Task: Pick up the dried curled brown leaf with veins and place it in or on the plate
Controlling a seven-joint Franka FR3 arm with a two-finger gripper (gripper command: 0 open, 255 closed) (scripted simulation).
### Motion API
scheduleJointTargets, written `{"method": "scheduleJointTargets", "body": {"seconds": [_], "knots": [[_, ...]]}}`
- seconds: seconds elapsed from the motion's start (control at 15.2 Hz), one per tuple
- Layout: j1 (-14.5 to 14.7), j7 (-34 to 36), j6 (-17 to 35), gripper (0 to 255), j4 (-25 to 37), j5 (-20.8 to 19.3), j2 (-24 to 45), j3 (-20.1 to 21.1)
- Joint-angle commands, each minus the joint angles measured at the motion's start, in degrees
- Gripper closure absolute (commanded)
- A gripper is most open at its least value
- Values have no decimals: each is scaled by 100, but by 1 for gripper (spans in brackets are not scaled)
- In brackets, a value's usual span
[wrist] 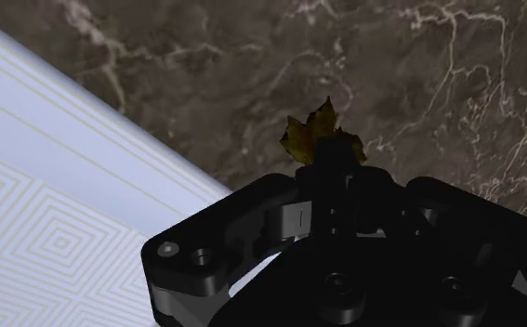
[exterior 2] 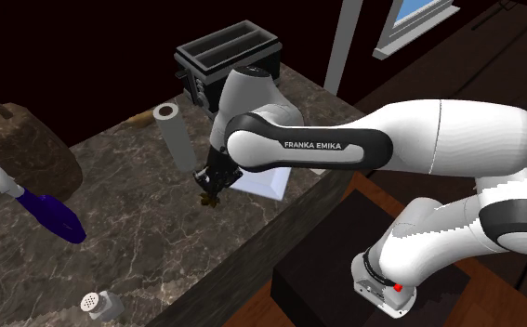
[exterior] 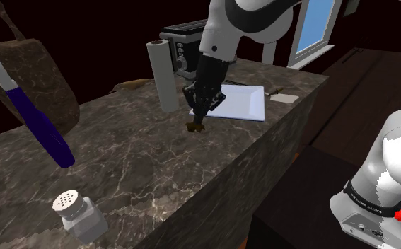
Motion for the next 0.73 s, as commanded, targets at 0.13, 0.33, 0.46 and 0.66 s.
{"method": "scheduleJointTargets", "body": {"seconds": [0.13,0.33,0.46,0.66], "knots": [[-158,294,18,0,141,-280,-42,436],[-608,2896,-1525,0,1955,-2334,1248,1284],[-499,3823,-2285,0,2745,-3096,1945,1458],[-452,3808,-2047,0,2478,-3075,1908,1395]]}}
